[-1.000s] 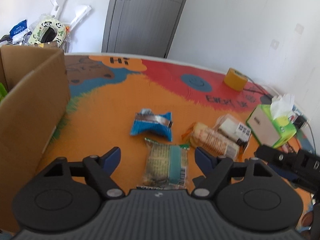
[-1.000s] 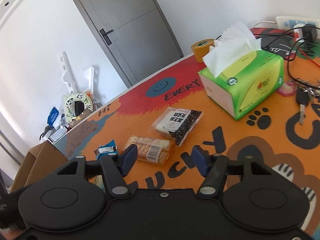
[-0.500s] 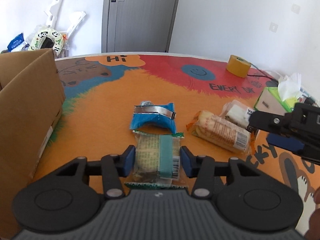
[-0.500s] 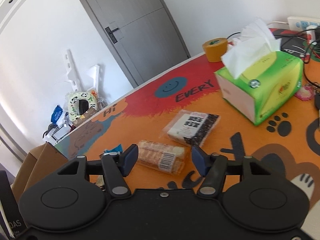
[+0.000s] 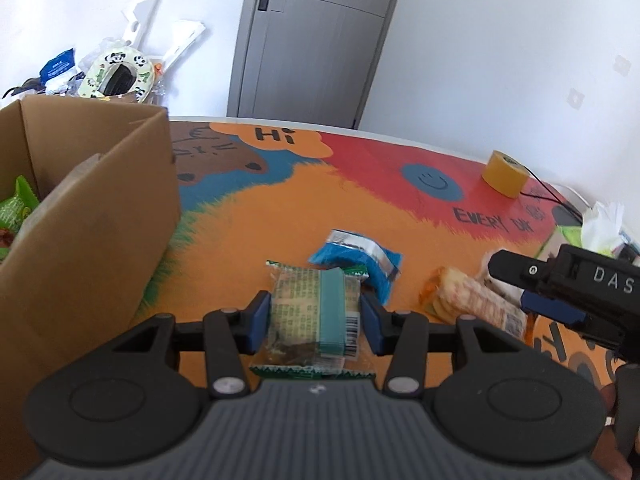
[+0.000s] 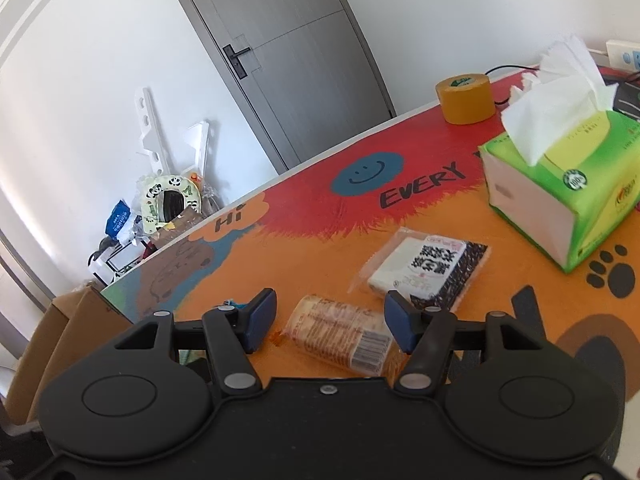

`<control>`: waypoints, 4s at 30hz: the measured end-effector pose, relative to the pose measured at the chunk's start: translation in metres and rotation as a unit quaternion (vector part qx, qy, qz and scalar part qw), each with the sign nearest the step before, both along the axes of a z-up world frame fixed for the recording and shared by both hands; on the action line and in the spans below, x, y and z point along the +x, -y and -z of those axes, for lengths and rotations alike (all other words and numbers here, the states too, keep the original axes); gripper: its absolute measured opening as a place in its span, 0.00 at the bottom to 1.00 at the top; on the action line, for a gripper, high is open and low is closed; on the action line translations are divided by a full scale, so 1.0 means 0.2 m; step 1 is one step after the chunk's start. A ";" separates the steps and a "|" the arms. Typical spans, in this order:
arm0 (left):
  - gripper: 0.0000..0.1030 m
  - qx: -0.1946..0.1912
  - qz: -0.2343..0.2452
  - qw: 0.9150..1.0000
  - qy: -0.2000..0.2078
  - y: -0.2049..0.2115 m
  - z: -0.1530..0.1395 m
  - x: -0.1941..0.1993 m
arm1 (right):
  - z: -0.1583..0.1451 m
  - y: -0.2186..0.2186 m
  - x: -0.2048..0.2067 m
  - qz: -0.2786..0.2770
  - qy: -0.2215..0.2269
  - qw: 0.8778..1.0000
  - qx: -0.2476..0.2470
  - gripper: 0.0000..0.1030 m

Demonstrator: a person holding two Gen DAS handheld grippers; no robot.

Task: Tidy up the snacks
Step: 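Grasp the green wafer packet with the left gripper while the right grasps the biscuit-roll packet, then carry both packets over the cardboard box and open both grippers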

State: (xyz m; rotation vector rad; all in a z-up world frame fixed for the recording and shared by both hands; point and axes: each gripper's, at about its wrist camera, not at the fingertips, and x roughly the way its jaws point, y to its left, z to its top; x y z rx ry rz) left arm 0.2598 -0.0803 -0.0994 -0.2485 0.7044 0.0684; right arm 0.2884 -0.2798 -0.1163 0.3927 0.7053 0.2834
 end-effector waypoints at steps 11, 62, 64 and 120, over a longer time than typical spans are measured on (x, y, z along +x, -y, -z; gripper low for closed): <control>0.46 -0.007 -0.003 1.000 -0.001 -0.01 0.00 -0.01 | 0.09 -0.03 0.01 -0.020 -0.040 0.999 -0.017 0.59; 0.46 0.014 -0.048 0.991 0.121 -0.36 -0.56 -0.56 | -0.32 -0.30 -0.47 -0.083 0.049 0.995 0.008 0.33; 0.46 0.017 -0.058 0.991 0.122 -0.41 -0.57 -0.58 | -0.33 -0.34 -0.47 -0.092 0.053 0.994 0.010 0.33; 0.70 -0.012 -0.188 0.978 0.093 -1.20 -0.52 -0.69 | -0.46 -1.11 -0.37 -0.194 0.061 0.979 0.009 0.33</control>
